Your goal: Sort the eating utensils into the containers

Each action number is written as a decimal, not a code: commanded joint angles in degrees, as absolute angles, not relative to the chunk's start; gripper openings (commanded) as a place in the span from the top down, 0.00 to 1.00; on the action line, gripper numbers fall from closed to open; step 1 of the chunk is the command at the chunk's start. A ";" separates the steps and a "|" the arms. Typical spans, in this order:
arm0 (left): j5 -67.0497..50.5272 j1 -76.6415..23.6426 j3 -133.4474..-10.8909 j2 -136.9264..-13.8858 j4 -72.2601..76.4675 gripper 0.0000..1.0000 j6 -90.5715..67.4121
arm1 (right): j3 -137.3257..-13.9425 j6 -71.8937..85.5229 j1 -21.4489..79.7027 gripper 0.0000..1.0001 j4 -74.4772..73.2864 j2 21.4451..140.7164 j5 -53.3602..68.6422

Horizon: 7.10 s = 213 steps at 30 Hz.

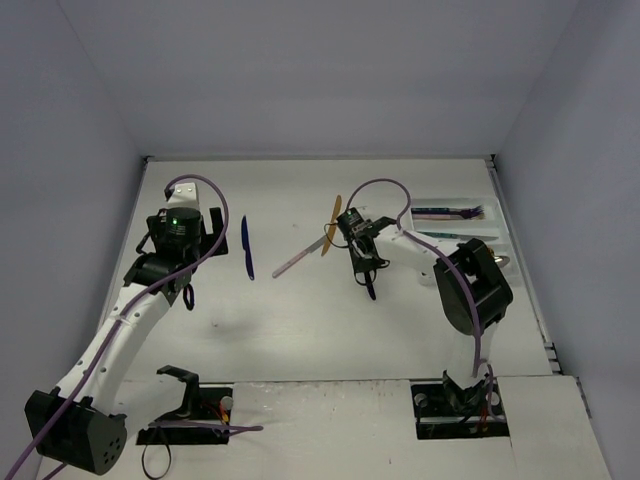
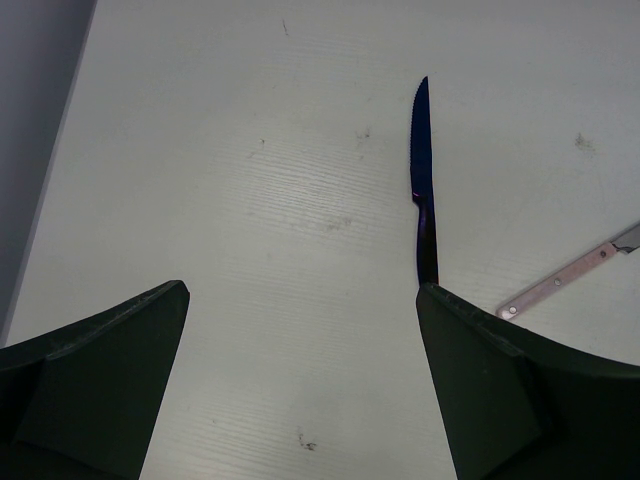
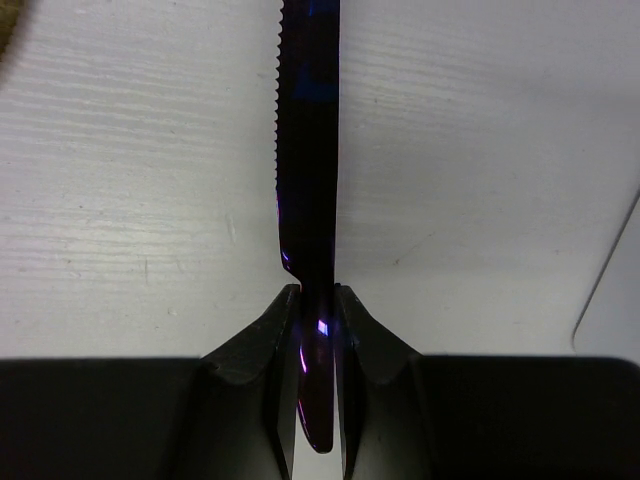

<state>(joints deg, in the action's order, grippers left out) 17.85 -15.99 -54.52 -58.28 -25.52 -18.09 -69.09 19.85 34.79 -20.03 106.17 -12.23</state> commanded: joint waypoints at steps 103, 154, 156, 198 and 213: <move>17.32 -15.56 -55.98 -58.96 -23.73 0.03 -17.75 | -109.82 0.78 25.76 0.40 -0.71 135.90 1.95; 16.14 -15.56 -55.83 -58.27 -23.55 0.03 -18.38 | -64.26 16.08 29.97 0.46 -8.09 93.51 -8.93; 16.00 -15.62 -55.90 -58.27 -23.55 0.03 -18.46 | -64.34 12.67 29.97 0.41 -8.15 91.58 -8.20; 16.15 -15.64 -55.72 -59.59 -23.64 0.03 -18.28 | -68.83 -16.52 41.70 0.22 -17.75 103.10 -1.97; 16.23 -15.73 -55.72 -59.06 -23.79 0.03 -18.13 | -77.26 -16.90 39.65 0.28 -16.69 112.88 -3.63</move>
<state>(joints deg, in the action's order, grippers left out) 15.49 -15.99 -54.52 -59.57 -25.56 -18.15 -73.77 -16.60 41.46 -17.10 110.77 -2.05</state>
